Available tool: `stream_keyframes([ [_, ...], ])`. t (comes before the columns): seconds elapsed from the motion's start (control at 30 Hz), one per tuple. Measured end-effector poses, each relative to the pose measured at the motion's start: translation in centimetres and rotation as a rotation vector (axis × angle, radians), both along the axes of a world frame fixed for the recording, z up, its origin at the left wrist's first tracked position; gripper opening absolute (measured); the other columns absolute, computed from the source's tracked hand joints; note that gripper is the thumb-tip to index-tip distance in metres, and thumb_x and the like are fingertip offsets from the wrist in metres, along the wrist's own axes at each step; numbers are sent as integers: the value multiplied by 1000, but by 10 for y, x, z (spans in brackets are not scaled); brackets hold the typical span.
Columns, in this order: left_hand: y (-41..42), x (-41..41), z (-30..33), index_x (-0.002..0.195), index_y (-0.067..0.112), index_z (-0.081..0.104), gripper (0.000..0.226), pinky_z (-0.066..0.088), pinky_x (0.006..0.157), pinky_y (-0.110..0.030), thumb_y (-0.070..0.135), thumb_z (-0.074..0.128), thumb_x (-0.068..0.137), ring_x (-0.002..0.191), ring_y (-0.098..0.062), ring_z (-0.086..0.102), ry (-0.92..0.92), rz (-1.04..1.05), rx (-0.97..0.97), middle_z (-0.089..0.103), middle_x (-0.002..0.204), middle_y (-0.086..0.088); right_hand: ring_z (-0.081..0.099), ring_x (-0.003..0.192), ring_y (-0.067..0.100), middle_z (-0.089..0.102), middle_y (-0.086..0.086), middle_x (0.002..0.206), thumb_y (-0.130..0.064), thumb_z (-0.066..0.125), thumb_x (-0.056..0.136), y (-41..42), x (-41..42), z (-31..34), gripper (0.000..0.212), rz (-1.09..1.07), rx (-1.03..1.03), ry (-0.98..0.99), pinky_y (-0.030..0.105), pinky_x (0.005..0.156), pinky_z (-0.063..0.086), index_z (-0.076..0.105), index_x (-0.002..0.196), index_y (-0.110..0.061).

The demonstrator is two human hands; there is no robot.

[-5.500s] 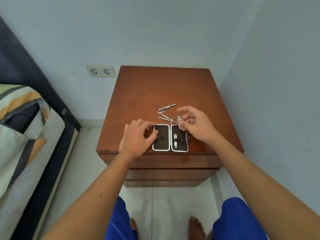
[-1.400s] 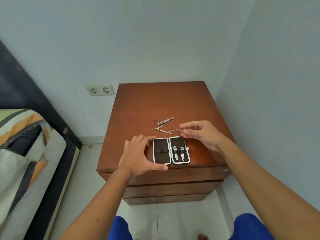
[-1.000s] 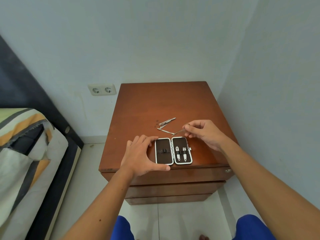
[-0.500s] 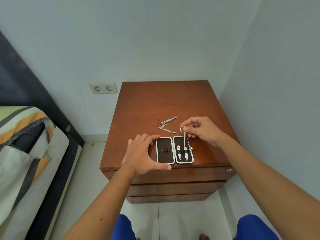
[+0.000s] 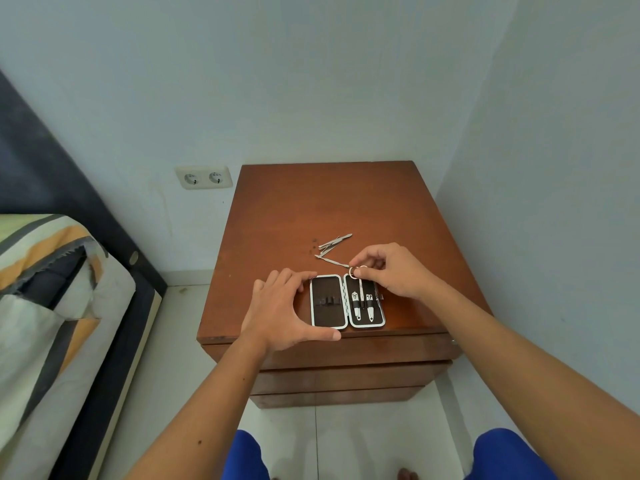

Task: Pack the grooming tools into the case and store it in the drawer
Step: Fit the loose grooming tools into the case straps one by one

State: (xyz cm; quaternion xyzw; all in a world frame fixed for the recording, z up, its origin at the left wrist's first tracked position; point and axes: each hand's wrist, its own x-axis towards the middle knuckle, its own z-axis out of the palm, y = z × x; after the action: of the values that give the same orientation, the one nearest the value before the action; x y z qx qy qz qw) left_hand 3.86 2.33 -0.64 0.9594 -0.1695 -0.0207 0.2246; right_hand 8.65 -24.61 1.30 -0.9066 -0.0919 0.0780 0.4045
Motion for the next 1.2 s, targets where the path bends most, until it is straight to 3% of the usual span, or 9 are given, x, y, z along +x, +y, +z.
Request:
stream_keyframes([
  [0.17,0,-1,0,147,45,47,121,33,94,-36,107,61,44,105,-5,42,3,3,-5,45,110,24,58,85,9,57,-10,109,-34,82,88,-3,-15,1,23,82,-192,-69,21,75,42,79,110,-30],
  [0.3,0,-1,1,148,45,46,122,34,95,-37,107,60,44,105,-6,42,5,3,4,46,111,24,57,97,7,50,-13,118,-46,82,86,-10,-29,-4,39,125,-179,-60,22,86,47,75,121,-29],
  [0.4,-1,-1,1,148,45,46,123,34,93,-37,108,58,43,105,-6,42,6,2,12,46,110,23,54,109,2,45,-16,124,-56,86,76,-13,-36,-5,61,154,-172,-28,15,92,43,69,129,-31],
  [0.5,-1,-1,2,148,46,45,124,34,94,-37,109,57,42,105,-6,42,6,5,14,45,110,24,50,116,0,44,-20,125,-61,86,71,-13,-41,-6,72,185,-182,-30,20,99,43,65,134,-32],
  [0.63,-1,-1,2,148,46,46,124,35,95,-37,109,58,42,105,-6,42,5,4,9,45,110,24,46,117,-2,48,-20,126,-57,85,77,-13,-45,-5,70,198,-204,-47,17,95,40,62,138,-32],
  [0.73,-1,-2,2,147,45,46,122,35,95,-37,107,61,43,106,-6,43,1,1,10,46,110,24,54,108,1,53,-20,122,-55,88,75,-13,-43,-3,63,171,-144,-47,15,89,43,67,130,-34],
  [0.93,0,-1,3,146,46,46,121,35,97,-37,106,63,42,104,-5,41,-1,5,11,43,107,26,61,86,4,69,-14,99,-35,78,92,4,-5,-2,11,-29,-22,-148,21,78,43,80,101,-29],
  [1.03,0,-1,2,146,47,45,121,34,98,-36,106,62,42,104,-4,40,3,3,17,41,108,28,60,91,6,70,-18,97,-33,76,94,18,20,-5,9,-89,-122,-134,29,86,46,82,100,-29],
  [1.2,0,-1,2,146,46,45,120,32,98,-35,105,63,43,105,-3,40,5,2,7,43,110,27,67,94,16,74,-4,95,-30,77,92,25,55,-11,15,-337,-96,-158,35,95,54,80,106,-24],
])
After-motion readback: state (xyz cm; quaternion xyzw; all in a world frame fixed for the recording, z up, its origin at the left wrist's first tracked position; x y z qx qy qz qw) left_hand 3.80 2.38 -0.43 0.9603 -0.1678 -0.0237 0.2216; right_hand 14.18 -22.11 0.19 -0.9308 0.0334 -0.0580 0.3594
